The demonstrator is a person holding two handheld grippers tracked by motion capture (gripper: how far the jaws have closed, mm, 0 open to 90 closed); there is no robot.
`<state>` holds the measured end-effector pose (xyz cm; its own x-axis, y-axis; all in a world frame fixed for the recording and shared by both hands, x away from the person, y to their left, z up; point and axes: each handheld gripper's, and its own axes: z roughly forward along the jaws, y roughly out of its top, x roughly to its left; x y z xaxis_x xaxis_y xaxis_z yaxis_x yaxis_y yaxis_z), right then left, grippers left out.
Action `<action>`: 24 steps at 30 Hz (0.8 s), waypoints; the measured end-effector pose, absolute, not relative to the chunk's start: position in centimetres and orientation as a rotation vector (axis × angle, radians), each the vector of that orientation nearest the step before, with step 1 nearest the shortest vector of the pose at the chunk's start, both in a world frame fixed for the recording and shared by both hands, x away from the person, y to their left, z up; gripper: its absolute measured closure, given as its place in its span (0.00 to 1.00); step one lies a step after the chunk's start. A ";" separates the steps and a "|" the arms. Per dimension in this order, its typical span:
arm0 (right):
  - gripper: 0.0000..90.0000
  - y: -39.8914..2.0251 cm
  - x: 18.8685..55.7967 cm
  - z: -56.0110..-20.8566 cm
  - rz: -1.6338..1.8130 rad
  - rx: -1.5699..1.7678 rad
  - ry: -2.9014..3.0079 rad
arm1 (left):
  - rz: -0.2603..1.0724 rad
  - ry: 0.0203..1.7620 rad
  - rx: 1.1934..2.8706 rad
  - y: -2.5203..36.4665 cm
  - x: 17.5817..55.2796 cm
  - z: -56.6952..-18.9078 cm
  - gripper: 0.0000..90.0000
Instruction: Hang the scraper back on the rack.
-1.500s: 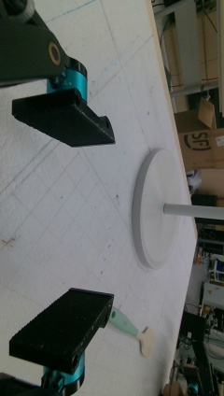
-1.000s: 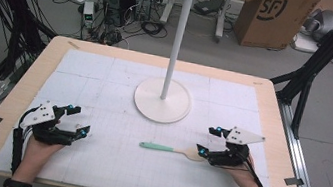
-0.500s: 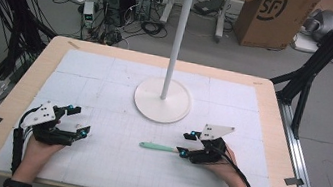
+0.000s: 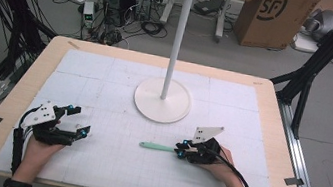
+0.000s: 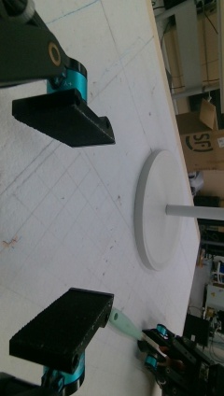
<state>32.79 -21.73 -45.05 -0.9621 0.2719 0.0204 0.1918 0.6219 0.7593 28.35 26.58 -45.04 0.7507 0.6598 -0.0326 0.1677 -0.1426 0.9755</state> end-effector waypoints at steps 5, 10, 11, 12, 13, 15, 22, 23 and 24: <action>0.88 -21.7 32.9 -45.0 1.262 0.414 2.755 | 0.485 0.668 1.687 26.6 28.4 -45.0 0.23; 0.90 -21.7 33.0 -44.9 1.268 0.416 2.758 | 0.484 0.663 1.691 26.6 28.4 -45.0 0.23; 0.90 -21.7 33.0 -44.9 1.270 0.440 2.752 | 0.484 0.663 1.690 26.6 28.4 -45.0 0.23; 0.90 -21.8 33.1 -44.9 1.267 0.438 2.754 | 0.484 0.663 1.690 26.6 28.4 -45.0 0.23; 0.91 -21.9 33.1 -44.8 1.275 0.450 2.749 | 0.484 0.662 1.690 26.6 28.4 -45.0 0.23; 0.91 -22.3 33.1 -44.3 1.291 0.464 2.745 | 0.484 0.663 1.691 26.6 28.4 -45.0 0.23; 0.91 -23.5 33.4 -40.7 1.372 0.493 2.665 | 0.476 0.663 1.683 26.7 28.4 -45.0 0.23; 0.91 -23.7 33.5 -40.1 1.379 0.501 2.662 | 0.475 0.663 1.683 26.7 28.4 -45.0 0.23; 0.91 -23.9 33.5 -39.3 1.379 0.517 2.655 | 0.475 0.662 1.685 26.7 28.4 -45.1 0.23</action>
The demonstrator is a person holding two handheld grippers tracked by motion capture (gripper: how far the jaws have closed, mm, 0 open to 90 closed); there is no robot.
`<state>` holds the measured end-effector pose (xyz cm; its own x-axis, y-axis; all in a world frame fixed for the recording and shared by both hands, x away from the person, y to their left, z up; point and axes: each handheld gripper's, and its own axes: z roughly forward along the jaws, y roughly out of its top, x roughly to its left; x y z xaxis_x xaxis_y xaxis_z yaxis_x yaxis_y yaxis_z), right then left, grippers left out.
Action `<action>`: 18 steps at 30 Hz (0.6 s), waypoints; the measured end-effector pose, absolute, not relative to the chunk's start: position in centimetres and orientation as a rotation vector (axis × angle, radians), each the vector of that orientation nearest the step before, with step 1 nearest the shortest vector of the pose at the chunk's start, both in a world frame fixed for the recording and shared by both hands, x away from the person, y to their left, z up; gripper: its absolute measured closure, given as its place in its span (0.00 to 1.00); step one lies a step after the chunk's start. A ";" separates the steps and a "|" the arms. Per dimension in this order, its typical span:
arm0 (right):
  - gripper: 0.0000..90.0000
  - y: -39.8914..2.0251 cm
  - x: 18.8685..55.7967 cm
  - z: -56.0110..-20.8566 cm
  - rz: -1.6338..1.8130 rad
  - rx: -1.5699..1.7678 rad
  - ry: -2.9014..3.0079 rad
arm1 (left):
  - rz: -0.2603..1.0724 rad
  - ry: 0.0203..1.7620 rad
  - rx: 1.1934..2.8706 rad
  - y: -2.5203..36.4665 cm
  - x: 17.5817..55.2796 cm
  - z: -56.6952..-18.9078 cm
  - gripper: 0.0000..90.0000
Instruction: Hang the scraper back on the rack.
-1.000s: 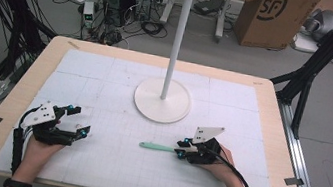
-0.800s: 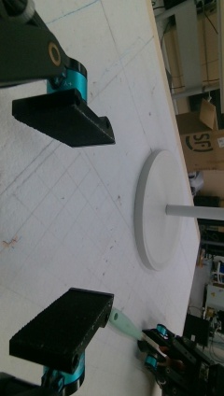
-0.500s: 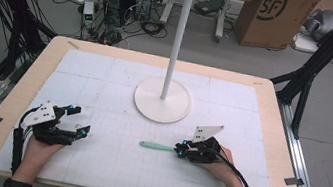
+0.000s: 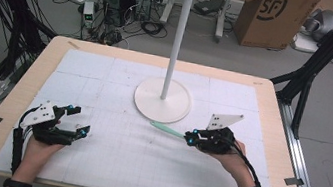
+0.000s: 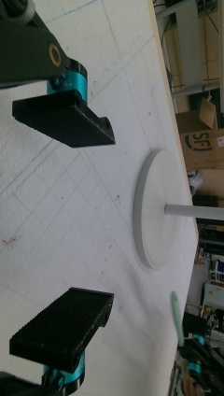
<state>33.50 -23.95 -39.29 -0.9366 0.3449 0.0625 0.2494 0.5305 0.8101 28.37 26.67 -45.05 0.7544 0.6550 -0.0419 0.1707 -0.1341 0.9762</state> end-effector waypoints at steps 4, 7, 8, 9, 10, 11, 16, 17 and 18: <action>0.91 -25.3 33.9 -36.0 1.428 0.562 2.593 | 0.481 0.658 1.690 26.6 28.4 -45.0 0.23; 0.91 -26.4 34.3 -33.2 1.446 0.596 2.532 | 0.480 0.656 1.690 26.6 28.4 -45.1 0.23; 0.91 -26.8 34.4 -32.2 1.448 0.602 2.515 | 0.480 0.657 1.690 26.6 28.4 -45.0 0.23; 0.91 -27.2 34.5 -31.3 1.459 0.611 2.503 | 0.481 0.657 1.690 26.6 28.4 -45.1 0.23; 0.91 -27.5 34.5 -30.4 1.472 0.608 2.484 | 0.481 0.657 1.691 26.6 28.4 -45.1 0.23; 0.91 -28.0 34.6 -28.6 1.482 0.597 2.460 | 0.480 0.656 1.690 26.6 28.4 -45.1 0.24; 0.91 -28.8 34.7 -25.4 1.509 0.589 2.419 | 0.480 0.654 1.695 26.6 28.3 -45.0 0.24; 0.91 -28.9 34.7 -24.7 1.511 0.583 2.404 | 0.479 0.652 1.695 26.6 28.4 -45.0 0.24; 0.91 -29.1 34.8 -24.0 1.509 0.571 2.395 | 0.477 0.651 1.694 26.6 28.3 -45.1 0.24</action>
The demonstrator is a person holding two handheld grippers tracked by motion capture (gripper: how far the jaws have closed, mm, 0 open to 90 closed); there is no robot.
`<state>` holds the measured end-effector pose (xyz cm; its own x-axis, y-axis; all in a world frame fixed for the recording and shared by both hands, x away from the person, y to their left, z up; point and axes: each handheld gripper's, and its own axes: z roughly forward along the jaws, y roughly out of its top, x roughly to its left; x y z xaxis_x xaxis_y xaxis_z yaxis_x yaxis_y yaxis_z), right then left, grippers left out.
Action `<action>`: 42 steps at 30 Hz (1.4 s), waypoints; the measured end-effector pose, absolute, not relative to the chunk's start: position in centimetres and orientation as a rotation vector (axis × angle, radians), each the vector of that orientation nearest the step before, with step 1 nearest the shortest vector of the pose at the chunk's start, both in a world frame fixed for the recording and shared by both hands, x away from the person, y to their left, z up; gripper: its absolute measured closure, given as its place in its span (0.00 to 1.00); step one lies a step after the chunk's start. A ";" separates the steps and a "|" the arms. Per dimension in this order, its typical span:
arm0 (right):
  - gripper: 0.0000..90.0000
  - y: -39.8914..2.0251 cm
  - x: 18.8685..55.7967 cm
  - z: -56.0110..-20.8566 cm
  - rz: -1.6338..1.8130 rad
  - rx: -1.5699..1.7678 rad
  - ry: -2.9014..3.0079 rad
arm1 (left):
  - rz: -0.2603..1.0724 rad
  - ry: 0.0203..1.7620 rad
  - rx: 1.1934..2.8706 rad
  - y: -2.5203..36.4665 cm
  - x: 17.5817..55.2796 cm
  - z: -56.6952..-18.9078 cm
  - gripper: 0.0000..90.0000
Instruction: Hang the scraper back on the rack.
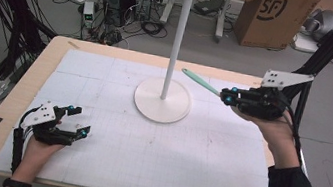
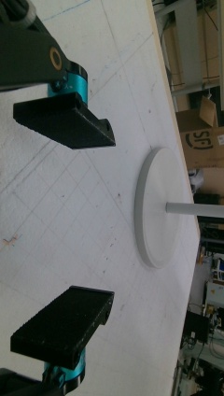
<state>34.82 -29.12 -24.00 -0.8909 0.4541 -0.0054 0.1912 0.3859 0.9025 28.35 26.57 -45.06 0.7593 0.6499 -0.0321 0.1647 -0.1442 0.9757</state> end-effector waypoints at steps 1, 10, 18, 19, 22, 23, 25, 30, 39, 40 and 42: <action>0.91 -29.3 34.8 -23.3 1.510 0.574 2.393 | 0.477 0.651 1.694 26.6 28.3 -45.1 0.25; 0.91 -30.4 35.2 -17.9 1.503 0.571 2.352 | 0.477 0.650 1.694 26.6 28.3 -45.1 0.25; 0.91 -31.4 35.2 -14.3 1.550 0.596 2.243 | 0.475 0.649 1.693 26.6 28.4 -45.1 0.25; 0.91 -31.4 35.2 -14.0 1.551 0.604 2.239 | 0.476 0.649 1.692 26.6 28.4 -45.1 0.25; 0.91 -31.2 35.2 -13.0 1.555 0.590 2.224 | 0.475 0.649 1.695 26.6 28.4 -45.1 0.25; 0.91 -31.1 35.1 -12.7 1.551 0.599 2.226 | 0.475 0.649 1.695 26.6 28.3 -45.1 0.26; 0.91 -30.8 35.2 -12.1 1.544 0.596 2.231 | 0.475 0.648 1.694 26.6 28.3 -45.1 0.26; 0.91 -30.3 35.8 -11.1 1.531 0.591 2.222 | 0.477 0.646 1.694 26.6 28.3 -45.1 0.26; 0.91 -29.9 36.8 -10.0 1.504 0.630 2.225 | 0.477 0.642 1.697 26.6 28.3 -45.1 0.27; 0.91 -29.8 36.8 -10.0 1.499 0.634 2.221 | 0.477 0.641 1.698 26.6 28.3 -45.1 0.27; 0.91 -29.7 36.9 -9.9 1.497 0.638 2.219 | 0.477 0.641 1.698 26.6 28.3 -45.1 0.27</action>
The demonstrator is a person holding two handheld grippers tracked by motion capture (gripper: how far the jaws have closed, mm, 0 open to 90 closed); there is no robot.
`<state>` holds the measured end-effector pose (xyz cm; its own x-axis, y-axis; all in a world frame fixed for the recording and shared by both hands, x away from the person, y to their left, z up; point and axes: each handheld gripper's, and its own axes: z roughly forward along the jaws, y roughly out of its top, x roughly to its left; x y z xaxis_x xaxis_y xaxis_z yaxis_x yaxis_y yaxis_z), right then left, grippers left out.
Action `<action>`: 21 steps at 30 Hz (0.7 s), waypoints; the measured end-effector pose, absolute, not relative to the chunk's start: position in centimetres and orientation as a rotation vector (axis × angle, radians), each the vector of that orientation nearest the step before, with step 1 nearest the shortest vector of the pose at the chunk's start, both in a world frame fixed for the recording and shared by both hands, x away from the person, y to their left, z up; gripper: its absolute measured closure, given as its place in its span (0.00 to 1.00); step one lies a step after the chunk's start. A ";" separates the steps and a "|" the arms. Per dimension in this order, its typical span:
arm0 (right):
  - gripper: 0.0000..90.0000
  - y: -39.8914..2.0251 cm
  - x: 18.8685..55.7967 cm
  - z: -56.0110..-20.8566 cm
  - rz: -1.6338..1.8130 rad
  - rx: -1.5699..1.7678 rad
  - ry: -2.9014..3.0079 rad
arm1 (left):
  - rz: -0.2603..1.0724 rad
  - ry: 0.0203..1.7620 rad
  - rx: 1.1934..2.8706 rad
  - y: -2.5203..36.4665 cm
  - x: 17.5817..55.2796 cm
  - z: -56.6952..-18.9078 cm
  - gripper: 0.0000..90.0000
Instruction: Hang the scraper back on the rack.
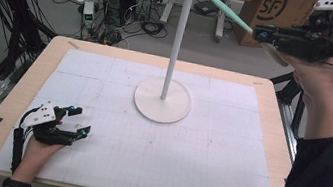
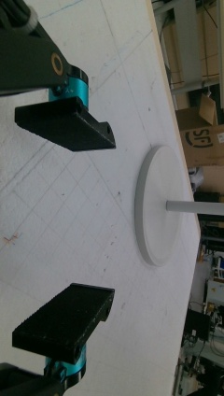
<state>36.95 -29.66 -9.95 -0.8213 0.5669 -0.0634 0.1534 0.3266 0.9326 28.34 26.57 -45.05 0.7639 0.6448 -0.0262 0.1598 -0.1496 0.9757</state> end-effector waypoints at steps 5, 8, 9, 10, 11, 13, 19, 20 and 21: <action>0.91 -29.3 37.0 -10.1 1.487 0.645 2.234 | 0.479 0.641 1.698 26.6 28.3 -45.1 0.27; 0.91 -29.3 37.0 -10.2 1.481 0.645 2.235 | 0.479 0.643 1.695 26.5 28.3 -45.1 0.27; 0.91 -29.3 37.1 -10.2 1.488 0.638 2.233 | 0.479 0.643 1.696 26.5 28.3 -45.1 0.27; 0.91 -29.2 37.1 -10.3 1.489 0.636 2.228 | 0.478 0.643 1.695 26.5 28.3 -45.1 0.27; 0.91 -29.2 37.1 -10.3 1.488 0.634 2.225 | 0.478 0.643 1.695 26.5 28.3 -45.1 0.27; 0.91 -29.2 37.1 -10.3 1.494 0.635 2.223 | 0.479 0.643 1.695 26.5 28.3 -45.1 0.27; 0.91 -29.0 37.1 -10.4 1.493 0.629 2.225 | 0.479 0.643 1.695 26.5 28.3 -45.1 0.27; 0.91 -29.0 37.1 -10.4 1.487 0.631 2.228 | 0.479 0.643 1.695 26.5 28.3 -45.1 0.27; 0.91 -29.0 37.1 -10.4 1.486 0.631 2.227 | 0.479 0.643 1.696 26.5 28.3 -45.1 0.27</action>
